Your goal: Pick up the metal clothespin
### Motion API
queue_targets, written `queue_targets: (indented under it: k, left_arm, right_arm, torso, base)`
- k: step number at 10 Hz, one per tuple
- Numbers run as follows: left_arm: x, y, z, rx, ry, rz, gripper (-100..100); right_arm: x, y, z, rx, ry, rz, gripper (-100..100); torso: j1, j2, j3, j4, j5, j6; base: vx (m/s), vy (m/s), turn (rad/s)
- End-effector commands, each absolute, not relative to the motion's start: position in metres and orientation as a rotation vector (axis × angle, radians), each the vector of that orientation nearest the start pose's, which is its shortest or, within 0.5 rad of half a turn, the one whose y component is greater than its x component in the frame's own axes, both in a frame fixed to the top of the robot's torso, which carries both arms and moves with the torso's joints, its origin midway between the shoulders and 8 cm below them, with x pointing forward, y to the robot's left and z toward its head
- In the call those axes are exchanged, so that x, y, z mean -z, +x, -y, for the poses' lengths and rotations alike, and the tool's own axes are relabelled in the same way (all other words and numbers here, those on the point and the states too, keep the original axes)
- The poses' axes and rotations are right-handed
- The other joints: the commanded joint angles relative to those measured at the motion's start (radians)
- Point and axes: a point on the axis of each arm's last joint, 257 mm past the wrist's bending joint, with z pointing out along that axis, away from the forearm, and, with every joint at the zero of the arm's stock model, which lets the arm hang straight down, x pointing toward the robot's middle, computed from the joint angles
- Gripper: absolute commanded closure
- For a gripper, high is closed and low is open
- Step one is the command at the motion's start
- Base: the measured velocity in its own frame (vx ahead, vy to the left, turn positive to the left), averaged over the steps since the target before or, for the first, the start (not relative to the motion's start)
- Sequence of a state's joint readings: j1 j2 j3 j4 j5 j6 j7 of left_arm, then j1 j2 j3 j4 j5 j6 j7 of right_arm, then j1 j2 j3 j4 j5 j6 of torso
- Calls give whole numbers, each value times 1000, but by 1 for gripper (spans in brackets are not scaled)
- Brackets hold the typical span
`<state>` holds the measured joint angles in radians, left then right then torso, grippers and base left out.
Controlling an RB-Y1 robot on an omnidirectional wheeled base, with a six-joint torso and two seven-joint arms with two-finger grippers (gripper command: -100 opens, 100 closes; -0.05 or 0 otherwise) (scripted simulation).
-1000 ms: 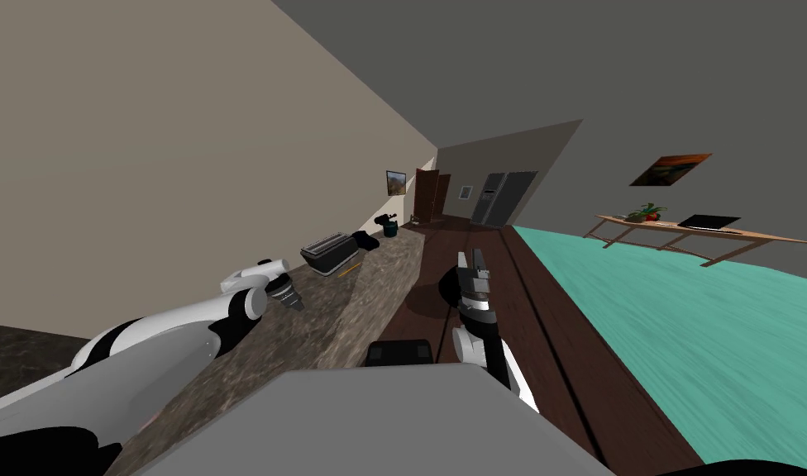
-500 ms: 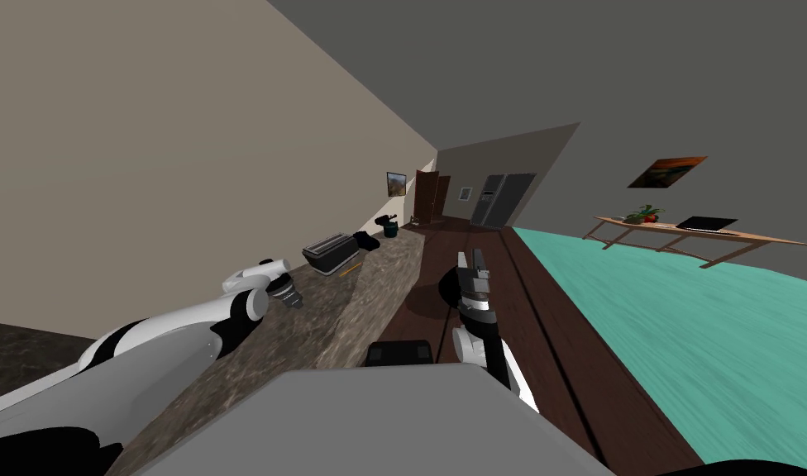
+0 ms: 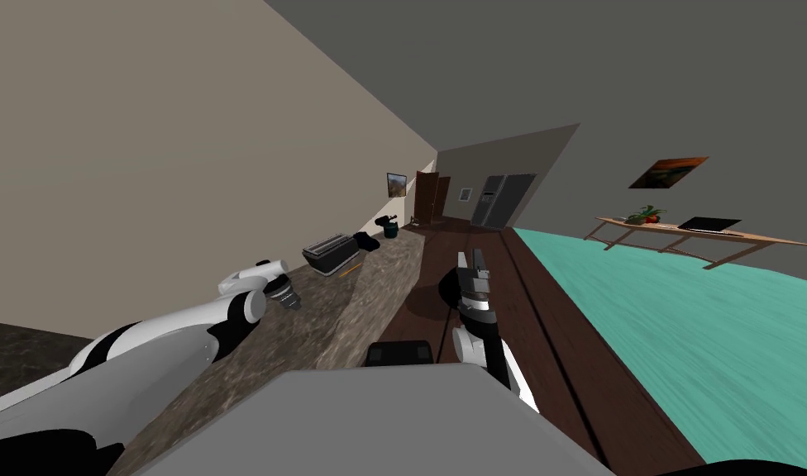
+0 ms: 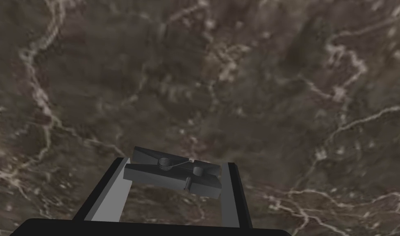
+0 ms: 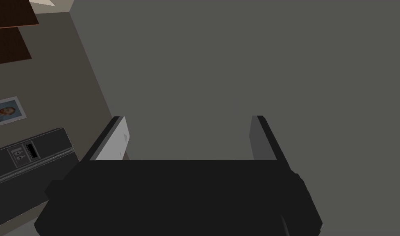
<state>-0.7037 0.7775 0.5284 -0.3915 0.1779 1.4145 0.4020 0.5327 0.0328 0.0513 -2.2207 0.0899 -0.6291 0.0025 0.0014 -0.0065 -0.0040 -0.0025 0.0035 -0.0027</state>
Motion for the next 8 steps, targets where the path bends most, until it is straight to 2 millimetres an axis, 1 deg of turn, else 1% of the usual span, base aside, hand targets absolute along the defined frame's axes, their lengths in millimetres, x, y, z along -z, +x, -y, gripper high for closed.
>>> queue_targets:
  k: [1, 2, 3, 4, 5, 6, 7, 8]
  left_arm:
    - [358, 340, -591, -58, -3028, -730, 100]
    - [357, 330, -601, -66, -3024, -741, 100]
    - [357, 331, -600, -56, -3027, -745, 100]
    - [367, 318, -593, -97, -3066, -734, 100]
    - [355, 322, -609, -56, -3024, -759, 100]
    - [355, 322, -609, -56, -3024, -759, 100]
    - [353, 312, -618, -56, -3021, -774, 100]
    - [349, 317, -621, -42, -3005, -780, 100]
  right_arm:
    - [-12, 334, 255, -1298, 594, -615, 0]
    - [-12, 334, 255, -1298, 594, -615, 0]
    - [-12, 334, 255, -1299, 594, -615, 0]
    - [-12, 334, 255, -1299, 594, -615, 0]
    - [-12, 334, 255, -1299, 594, -615, 0]
    - [-12, 334, 255, -1298, 594, -615, 0]
    - [-12, 334, 255, -1299, 594, -615, 0]
    - [-12, 334, 255, -1298, 594, -615, 0]
  torso:
    - [0, 0, 0, 0, 0, 0]
    - [-4, -4, -2, -1, 0, 0]
    - [-7, -5, -3, -1, -1, 0]
    - [-7, -5, -3, -1, -1, 2]
    - [-3, -2, -2, -1, 0, 2]
    - [-3, -2, -1, -1, 0, 1]
    - [-2, -1, -1, -1, 0, 2]
    - [-3, -1, -1, -1, 0, 1]
  base:
    - [149, -83, 117]
    - [146, -140, 119]
    - [112, -104, 52]
    - [54, -38, -17]
    - [64, -46, 39]
    - [54, -44, 52]
    - [71, -51, 51]
    - [63, -56, 51]
